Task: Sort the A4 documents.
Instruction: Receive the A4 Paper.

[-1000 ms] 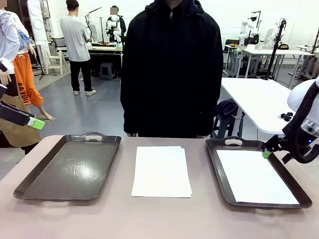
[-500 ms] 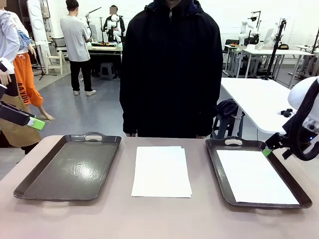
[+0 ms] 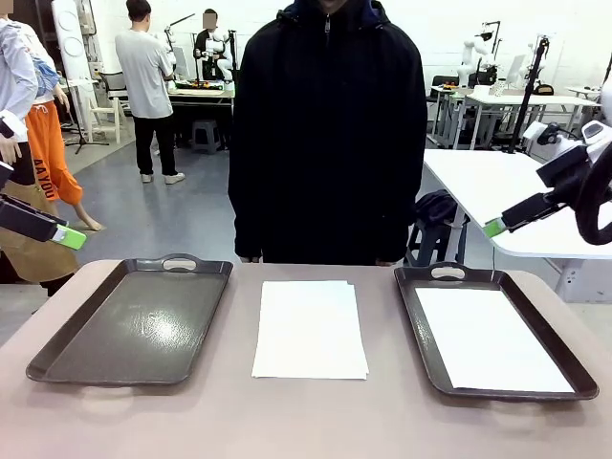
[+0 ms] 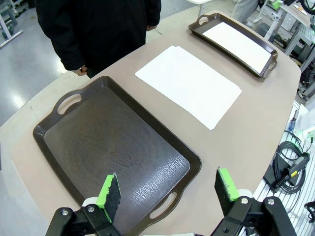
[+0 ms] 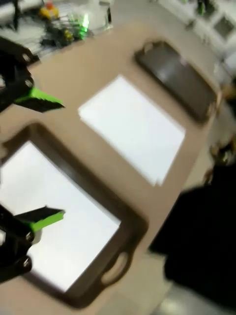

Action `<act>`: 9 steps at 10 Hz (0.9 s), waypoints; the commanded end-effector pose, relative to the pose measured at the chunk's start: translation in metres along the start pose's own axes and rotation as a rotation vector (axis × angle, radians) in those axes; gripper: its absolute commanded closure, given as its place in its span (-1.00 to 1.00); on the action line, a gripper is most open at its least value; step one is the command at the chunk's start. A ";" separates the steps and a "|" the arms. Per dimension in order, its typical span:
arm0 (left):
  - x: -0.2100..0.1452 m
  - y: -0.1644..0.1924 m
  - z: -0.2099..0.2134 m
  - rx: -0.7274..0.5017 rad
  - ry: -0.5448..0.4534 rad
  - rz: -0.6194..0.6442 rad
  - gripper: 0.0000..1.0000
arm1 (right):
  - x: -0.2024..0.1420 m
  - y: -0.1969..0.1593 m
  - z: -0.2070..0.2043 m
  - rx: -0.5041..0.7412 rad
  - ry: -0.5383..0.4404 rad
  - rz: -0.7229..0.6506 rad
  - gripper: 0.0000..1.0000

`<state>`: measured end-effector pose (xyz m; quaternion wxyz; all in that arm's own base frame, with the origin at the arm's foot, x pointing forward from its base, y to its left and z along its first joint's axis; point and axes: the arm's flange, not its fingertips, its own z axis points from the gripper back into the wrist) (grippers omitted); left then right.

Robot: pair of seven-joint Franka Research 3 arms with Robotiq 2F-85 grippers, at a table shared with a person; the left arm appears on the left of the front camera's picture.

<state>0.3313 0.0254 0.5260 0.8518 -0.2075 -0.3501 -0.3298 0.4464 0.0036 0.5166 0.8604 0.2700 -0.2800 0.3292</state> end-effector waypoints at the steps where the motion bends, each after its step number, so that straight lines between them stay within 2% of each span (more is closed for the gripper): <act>1: -0.001 0.002 -0.001 -0.016 -0.008 -0.018 -1.00 | -0.009 -0.016 0.013 0.215 0.007 0.007 -1.00; 2: -0.001 0.002 -0.001 -0.016 -0.008 -0.018 -1.00 | -0.006 -0.011 0.015 0.254 -0.006 0.031 -1.00; 6: -0.001 0.002 -0.001 -0.016 -0.008 -0.018 -1.00 | 0.002 0.011 0.005 0.180 0.029 0.172 -1.00; 9: -0.001 0.002 -0.001 -0.016 -0.008 -0.018 -1.00 | 0.000 0.008 -0.001 0.143 0.051 0.166 -1.00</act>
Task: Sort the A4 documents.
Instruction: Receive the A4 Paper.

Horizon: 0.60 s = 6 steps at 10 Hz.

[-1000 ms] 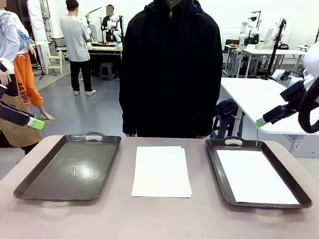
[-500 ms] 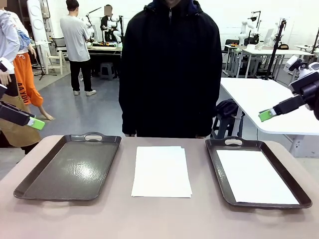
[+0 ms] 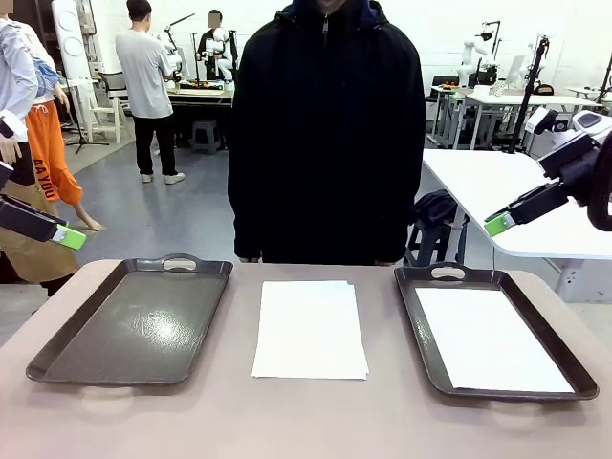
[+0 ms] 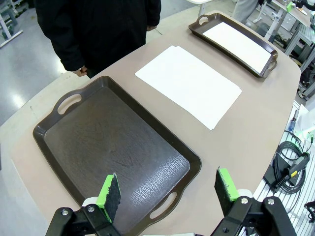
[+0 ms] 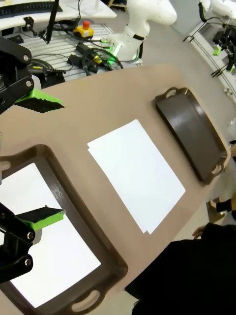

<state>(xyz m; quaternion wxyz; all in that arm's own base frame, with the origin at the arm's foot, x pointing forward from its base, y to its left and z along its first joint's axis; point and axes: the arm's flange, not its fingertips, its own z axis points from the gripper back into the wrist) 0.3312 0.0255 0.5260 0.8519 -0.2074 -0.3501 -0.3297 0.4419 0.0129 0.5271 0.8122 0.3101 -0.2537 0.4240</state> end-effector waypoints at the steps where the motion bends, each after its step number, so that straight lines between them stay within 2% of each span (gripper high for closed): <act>1: -0.001 0.002 -0.001 -0.016 -0.008 -0.018 -1.00 | -0.008 -0.004 -0.003 -0.023 0.010 0.007 -1.00; 4: -0.001 0.002 -0.001 -0.016 -0.008 -0.018 -1.00 | -0.014 -0.009 -0.001 0.012 0.033 -0.011 -1.00; 6: -0.001 0.002 -0.001 -0.016 -0.008 -0.018 -1.00 | -0.005 -0.005 0.001 -0.011 0.007 -0.012 -1.00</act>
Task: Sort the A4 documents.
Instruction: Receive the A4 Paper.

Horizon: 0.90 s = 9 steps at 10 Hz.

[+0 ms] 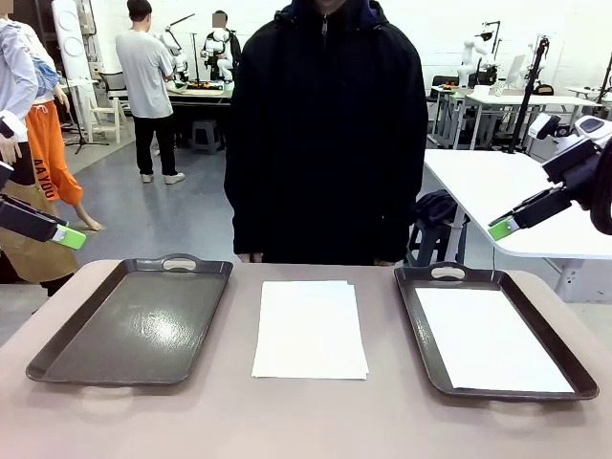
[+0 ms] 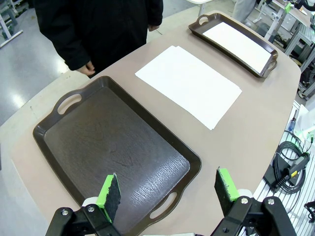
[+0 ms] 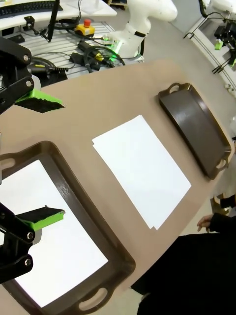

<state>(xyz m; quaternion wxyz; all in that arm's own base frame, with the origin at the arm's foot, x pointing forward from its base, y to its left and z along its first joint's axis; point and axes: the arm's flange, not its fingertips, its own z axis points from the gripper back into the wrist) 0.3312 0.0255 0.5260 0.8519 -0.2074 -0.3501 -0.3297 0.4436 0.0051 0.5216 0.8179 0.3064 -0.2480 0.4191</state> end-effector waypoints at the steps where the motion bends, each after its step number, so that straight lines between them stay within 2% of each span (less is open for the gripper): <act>1: -0.001 0.002 -0.001 -0.016 -0.008 -0.018 -1.00 | 0.002 0.001 -0.001 -0.003 -0.006 0.003 -1.00; 9: -0.001 0.002 -0.001 -0.016 -0.008 -0.018 -1.00 | 0.002 0.001 -0.001 -0.003 -0.006 0.003 -1.00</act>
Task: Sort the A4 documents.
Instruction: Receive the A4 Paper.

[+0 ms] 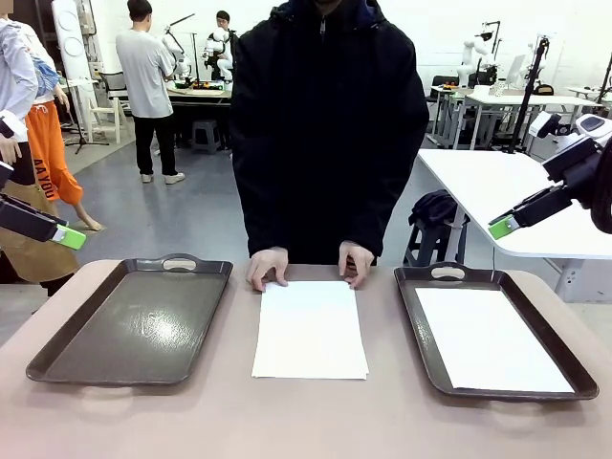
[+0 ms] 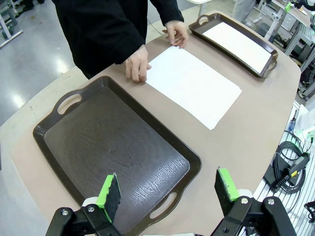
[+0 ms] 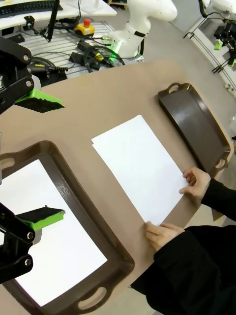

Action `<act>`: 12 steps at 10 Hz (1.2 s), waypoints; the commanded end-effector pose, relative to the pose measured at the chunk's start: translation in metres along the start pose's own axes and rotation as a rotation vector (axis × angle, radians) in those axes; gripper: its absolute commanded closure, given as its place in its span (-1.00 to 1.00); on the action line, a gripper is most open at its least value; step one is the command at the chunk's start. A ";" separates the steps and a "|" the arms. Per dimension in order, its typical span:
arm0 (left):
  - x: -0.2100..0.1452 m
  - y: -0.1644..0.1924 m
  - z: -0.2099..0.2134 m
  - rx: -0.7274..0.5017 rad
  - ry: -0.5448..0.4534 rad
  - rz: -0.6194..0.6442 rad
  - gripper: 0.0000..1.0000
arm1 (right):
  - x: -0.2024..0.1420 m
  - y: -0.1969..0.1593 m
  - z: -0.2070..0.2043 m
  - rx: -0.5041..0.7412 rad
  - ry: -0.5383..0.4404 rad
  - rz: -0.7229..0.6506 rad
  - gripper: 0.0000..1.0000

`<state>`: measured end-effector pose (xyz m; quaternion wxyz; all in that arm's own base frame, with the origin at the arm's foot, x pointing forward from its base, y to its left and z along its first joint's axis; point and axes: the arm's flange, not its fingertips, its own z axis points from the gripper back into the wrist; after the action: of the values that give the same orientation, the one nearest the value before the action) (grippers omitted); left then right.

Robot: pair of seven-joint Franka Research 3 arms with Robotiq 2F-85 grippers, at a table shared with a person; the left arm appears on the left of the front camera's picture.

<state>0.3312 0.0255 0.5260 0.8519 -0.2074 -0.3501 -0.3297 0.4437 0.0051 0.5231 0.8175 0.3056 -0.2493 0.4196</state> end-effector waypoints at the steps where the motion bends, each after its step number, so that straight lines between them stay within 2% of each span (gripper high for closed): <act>1: -0.001 0.002 -0.001 -0.016 -0.008 -0.018 -1.00 | 0.001 0.001 -0.002 -0.001 -0.004 0.000 -1.00; 12: -0.001 0.002 -0.001 -0.016 -0.008 -0.018 -1.00 | 0.001 0.001 -0.002 -0.001 -0.004 0.000 -1.00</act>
<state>0.3312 0.0255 0.5260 0.8519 -0.2074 -0.3501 -0.3297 0.4437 0.0051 0.5231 0.8175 0.3056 -0.2493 0.4196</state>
